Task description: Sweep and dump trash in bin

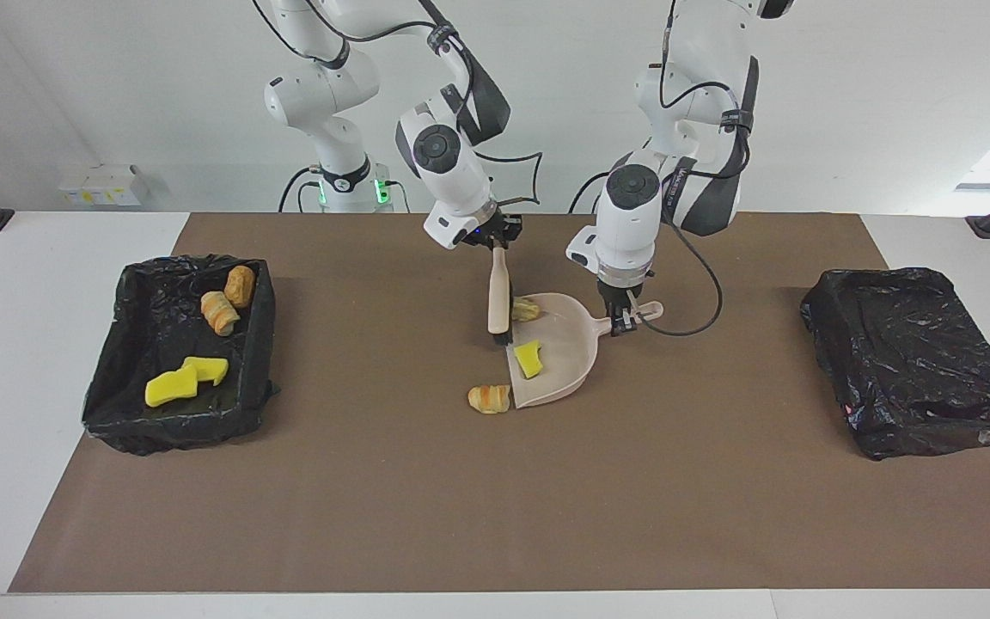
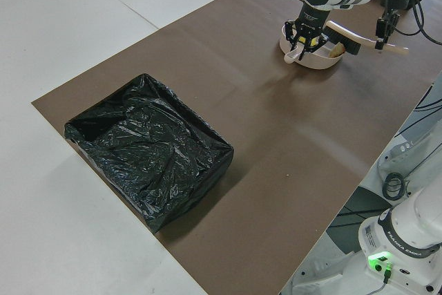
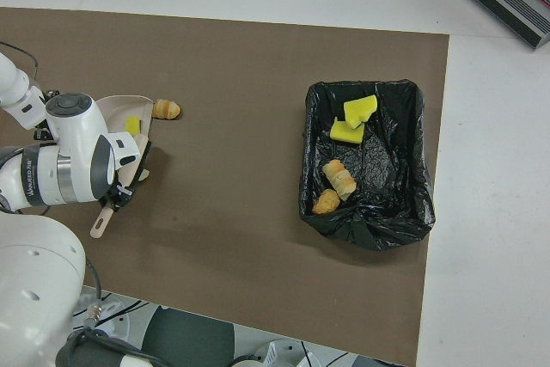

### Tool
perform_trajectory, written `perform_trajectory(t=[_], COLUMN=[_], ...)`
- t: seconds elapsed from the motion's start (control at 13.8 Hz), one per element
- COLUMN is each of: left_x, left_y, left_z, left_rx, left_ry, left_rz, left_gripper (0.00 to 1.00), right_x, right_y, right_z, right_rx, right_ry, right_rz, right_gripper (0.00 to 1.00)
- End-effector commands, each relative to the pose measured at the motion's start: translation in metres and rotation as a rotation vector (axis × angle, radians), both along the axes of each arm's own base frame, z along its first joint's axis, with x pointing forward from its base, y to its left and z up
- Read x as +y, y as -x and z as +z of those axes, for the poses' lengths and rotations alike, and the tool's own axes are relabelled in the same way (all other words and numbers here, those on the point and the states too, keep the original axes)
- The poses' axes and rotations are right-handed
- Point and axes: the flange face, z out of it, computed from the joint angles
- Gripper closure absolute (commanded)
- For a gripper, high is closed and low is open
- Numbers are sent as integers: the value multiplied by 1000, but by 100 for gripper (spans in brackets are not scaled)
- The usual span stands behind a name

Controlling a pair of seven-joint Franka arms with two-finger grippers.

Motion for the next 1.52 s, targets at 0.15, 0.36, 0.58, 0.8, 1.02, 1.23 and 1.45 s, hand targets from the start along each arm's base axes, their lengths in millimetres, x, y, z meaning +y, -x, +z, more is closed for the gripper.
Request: perform_trajectory(t=[0.15,0.36,0.58,0.8,1.02,1.23,1.45], left_x=[5,5,6,7,6,7,7], left_y=[6,6,7,8,11,11,10], left_z=[0,0,-1,-1,-1,-1,-1], left_rx=[-26,-30,-38,-32,-18,-18,-20], left_ry=[-1,1,-3,-11,-24,-24,-22], left_rz=[2,42,185,210,207,209,207], left_gripper=[100,100,100,100,100,100,100], right_x=[-13,-66,-110,-93,-62,-30,-1], right_y=[-43,-76,-115,-139,-131,-120,-105], right_z=[27,15,-8,-36,-42,-37,-30], right_rx=[-61,-166,-198,-199,-200,-175,-164], right_ry=[79,237,290,306,263,-15,-90], right_rz=[19,118,251,338,419,403,373], right_gripper=[100,100,100,100,100,100,100])
